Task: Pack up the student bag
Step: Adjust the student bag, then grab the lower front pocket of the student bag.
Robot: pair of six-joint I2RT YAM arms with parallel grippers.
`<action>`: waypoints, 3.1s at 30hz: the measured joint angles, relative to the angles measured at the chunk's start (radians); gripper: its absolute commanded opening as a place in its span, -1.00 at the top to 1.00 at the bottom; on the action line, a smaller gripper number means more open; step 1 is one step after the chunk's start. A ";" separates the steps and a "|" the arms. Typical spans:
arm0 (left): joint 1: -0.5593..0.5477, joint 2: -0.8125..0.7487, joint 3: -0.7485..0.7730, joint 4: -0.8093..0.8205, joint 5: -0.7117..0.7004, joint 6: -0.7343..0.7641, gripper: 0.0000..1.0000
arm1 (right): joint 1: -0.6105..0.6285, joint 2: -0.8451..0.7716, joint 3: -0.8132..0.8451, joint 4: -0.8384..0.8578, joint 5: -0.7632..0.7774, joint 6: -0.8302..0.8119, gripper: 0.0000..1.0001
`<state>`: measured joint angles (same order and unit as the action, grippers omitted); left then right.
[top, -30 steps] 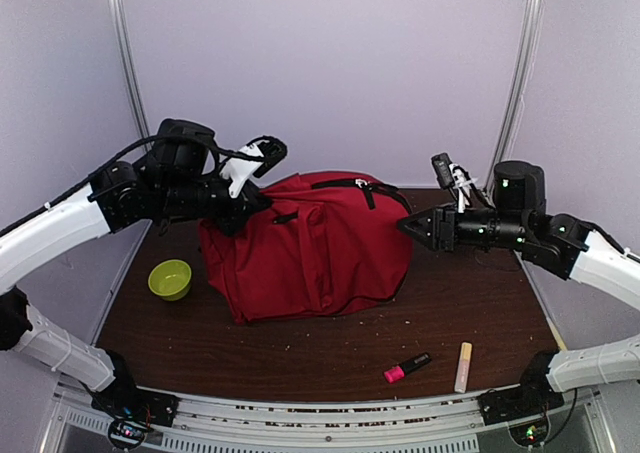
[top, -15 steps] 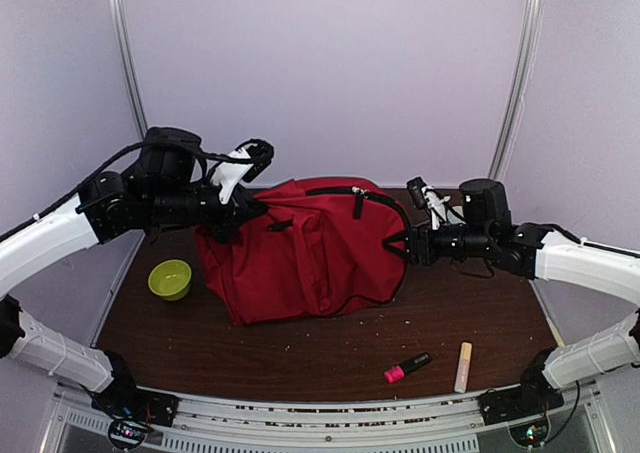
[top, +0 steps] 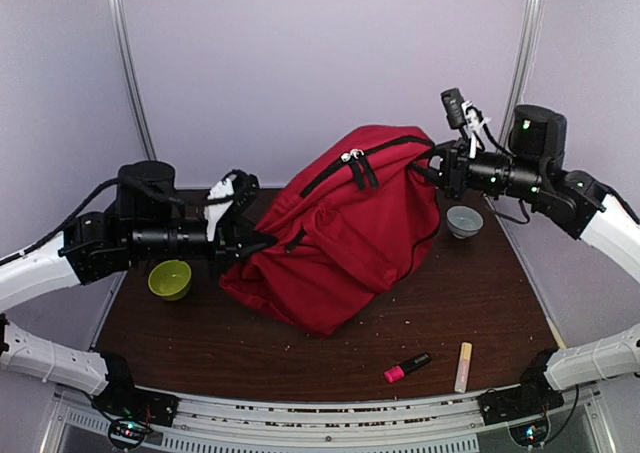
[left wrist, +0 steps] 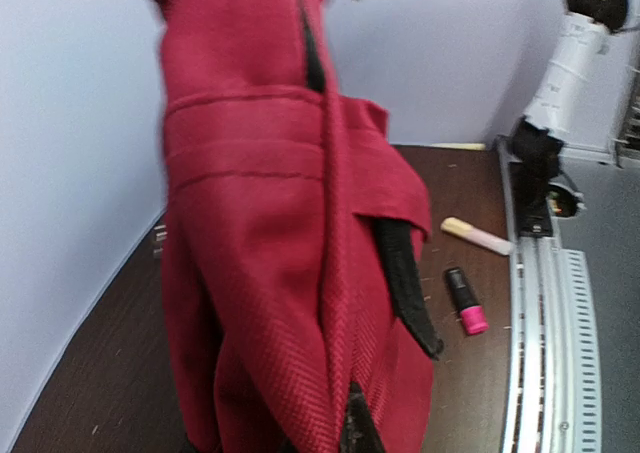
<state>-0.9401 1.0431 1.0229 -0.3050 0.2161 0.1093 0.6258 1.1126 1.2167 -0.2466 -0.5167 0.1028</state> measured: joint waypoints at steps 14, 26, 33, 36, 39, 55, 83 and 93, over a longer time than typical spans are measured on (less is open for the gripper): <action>-0.187 0.138 -0.095 0.174 -0.078 0.020 -0.96 | 0.031 0.237 0.236 -0.119 -0.151 -0.158 1.00; -0.188 0.231 -0.060 0.192 -0.185 -0.004 -0.96 | 0.038 0.243 0.239 -0.128 -0.215 -0.202 1.00; -0.233 0.248 -0.114 0.387 -0.079 -0.035 -0.96 | 0.042 0.243 0.239 -0.103 -0.127 -0.172 1.00; -0.238 0.213 -0.185 0.507 -0.037 -0.061 -0.96 | 0.047 0.244 0.239 -0.098 -0.118 -0.170 1.00; -0.240 0.228 -0.191 0.547 -0.015 -0.076 -0.96 | 0.059 0.246 0.239 -0.095 -0.109 -0.170 1.00; -0.246 0.325 -0.192 0.684 -0.302 -0.167 0.04 | 0.069 0.260 0.239 -0.066 0.007 -0.103 1.00; -0.245 0.257 -0.303 0.823 -0.439 -0.236 1.00 | 0.303 -0.102 -0.302 0.098 0.163 0.214 0.48; -0.246 0.259 -0.243 0.766 -0.440 -0.174 1.00 | 0.352 0.139 -0.270 0.204 0.184 0.262 0.47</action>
<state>-1.1866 1.3022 0.7799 0.4606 -0.2237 -0.0643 0.9775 1.2514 0.9466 -0.0422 -0.3325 0.3649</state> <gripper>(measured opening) 0.036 0.265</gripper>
